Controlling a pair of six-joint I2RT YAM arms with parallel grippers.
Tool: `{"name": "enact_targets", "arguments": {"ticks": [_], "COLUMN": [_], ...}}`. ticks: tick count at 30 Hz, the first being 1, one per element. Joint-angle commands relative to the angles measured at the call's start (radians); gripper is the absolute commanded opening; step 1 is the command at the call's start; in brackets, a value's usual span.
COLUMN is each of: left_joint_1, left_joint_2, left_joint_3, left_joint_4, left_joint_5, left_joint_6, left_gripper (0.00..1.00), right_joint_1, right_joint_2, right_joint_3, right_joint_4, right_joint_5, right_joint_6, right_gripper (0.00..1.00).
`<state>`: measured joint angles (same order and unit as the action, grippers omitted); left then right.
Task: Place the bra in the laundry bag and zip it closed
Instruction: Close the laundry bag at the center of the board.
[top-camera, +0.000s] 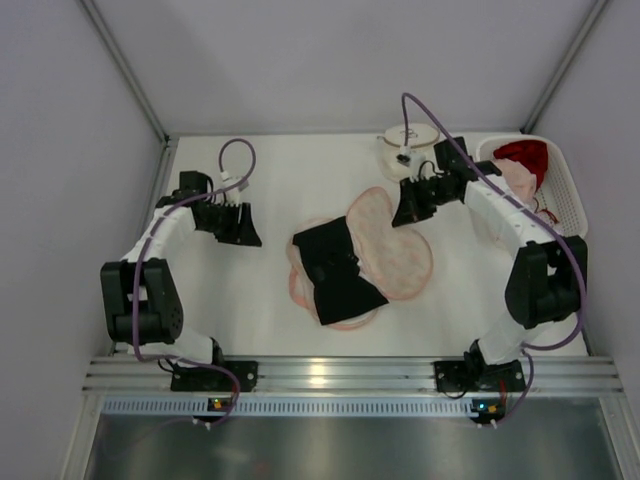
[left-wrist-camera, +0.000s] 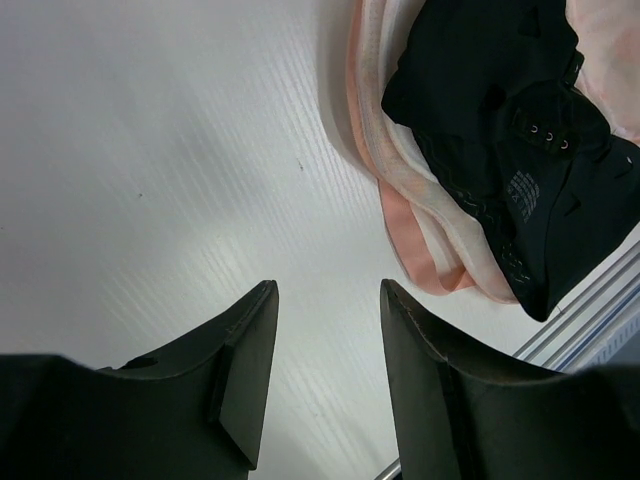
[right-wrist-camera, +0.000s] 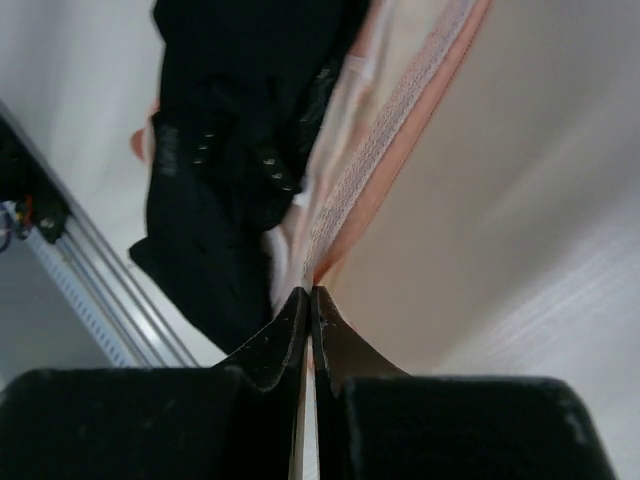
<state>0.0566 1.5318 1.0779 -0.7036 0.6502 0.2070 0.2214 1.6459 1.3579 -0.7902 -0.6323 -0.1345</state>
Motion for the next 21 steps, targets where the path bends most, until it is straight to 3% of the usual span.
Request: {"name": "enact_targets", "arguments": {"ticks": [1,6,15,21], "left_joint_1": [0.002,0.000,-0.001,0.000], "left_joint_2": [0.011,0.028,0.137,0.201], "left_joint_3": [0.037,0.037,0.033,0.028], "left_joint_4": [0.015,0.015,0.015,0.016], "left_joint_5": [0.028,0.040,0.080,0.111], "left_joint_6": [0.000,-0.011,-0.063,-0.092], "left_gripper": [0.51,0.50,0.49,0.48], "right_joint_1": [0.096,0.243,0.398,0.478], "right_joint_2": [-0.005,0.077,0.227,0.359], "right_joint_3": [0.058,0.105,0.081,0.092], "right_joint_4": [0.014,0.068,0.434,0.581], "right_joint_5": [-0.176,-0.227,-0.276,-0.238], "right_joint_6": [0.068,0.128,0.487,0.588], "right_gripper": [0.00,0.00,0.00,0.00]}}
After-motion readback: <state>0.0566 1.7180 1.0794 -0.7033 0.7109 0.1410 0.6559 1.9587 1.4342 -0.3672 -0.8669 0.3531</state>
